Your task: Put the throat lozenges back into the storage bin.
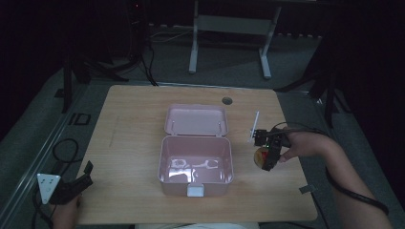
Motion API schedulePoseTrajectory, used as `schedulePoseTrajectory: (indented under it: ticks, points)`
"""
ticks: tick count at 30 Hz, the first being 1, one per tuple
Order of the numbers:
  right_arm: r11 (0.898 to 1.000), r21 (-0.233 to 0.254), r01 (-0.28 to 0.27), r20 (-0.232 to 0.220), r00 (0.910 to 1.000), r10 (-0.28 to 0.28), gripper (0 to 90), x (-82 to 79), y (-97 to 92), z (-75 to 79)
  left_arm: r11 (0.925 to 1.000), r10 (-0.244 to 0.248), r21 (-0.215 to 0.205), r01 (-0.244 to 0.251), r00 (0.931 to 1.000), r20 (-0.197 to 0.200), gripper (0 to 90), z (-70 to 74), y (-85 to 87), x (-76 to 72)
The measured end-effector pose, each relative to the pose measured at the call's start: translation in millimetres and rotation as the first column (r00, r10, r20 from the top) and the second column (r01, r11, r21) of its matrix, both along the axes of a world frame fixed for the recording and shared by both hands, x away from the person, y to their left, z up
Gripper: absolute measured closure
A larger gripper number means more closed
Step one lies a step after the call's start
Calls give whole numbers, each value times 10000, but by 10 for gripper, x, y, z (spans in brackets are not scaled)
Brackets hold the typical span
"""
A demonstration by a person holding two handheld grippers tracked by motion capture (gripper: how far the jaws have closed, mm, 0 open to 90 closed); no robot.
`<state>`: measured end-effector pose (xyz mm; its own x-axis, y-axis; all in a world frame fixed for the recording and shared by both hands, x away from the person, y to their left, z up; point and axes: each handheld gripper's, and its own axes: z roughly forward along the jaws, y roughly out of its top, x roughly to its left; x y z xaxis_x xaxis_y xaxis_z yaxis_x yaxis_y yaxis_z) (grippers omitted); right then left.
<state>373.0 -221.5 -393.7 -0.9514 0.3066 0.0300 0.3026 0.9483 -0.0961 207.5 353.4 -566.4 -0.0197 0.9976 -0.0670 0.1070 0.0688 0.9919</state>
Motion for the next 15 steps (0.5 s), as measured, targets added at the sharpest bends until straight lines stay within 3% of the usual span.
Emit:
schedulePoseTrajectory:
  ticks: [6,10,15]
  points:
    - [10000,-47,77,324,9994,-75,200,-12,2,413,10000,7,-23,-7,10000,8,25,0,-1,1]
    - [9997,-134,203,394,9990,-198,200,-6,32,524,10000,7,-17,-7,10000,0,24,1,2,0]
    - [9999,96,31,215,9998,-33,200,-34,115,545,10000,7,-24,-7,10000,-11,25,1,1,2]
